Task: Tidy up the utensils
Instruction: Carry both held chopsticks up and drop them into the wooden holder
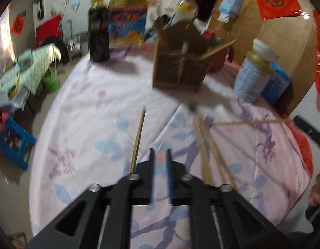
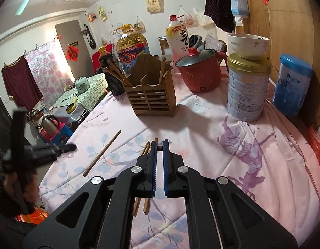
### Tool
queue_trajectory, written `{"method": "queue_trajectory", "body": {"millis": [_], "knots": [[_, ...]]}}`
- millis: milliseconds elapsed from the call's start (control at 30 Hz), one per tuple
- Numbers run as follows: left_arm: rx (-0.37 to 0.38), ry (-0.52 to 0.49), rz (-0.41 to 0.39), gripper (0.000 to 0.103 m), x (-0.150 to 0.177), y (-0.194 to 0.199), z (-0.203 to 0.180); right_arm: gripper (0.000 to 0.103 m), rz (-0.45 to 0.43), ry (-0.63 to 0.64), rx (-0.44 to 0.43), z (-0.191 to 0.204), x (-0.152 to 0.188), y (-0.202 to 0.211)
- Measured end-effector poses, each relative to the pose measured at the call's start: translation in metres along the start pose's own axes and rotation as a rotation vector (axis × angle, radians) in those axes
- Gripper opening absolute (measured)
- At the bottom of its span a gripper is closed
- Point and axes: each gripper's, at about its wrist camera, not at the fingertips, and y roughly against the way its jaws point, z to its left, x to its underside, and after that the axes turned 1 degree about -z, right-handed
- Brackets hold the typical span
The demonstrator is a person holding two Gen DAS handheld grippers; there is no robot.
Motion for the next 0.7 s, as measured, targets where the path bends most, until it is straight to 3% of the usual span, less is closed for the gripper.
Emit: {"method": "queue_trajectory", "body": {"millis": [300,500,600,700], "knots": [[-0.069,0.044,0.141,0.027,0.045,-0.042,0.041,0.007,0.026,-0.004,0.009,-0.001,0.006,0.000],[-0.101,-0.002,0.115,0.027,0.046,-0.049,0.036,0.007,0.033,0.008,0.008,0.000,0.004,0.000],[-0.072,-0.007,0.116,0.006,0.046,-0.049,0.035,0.007,0.031,0.013,0.008,0.001,0.003,-0.001],[-0.060,0.011,0.087,0.006,0.041,-0.042,0.032,0.007,0.024,0.016,0.008,0.002,0.001,0.000]]}}
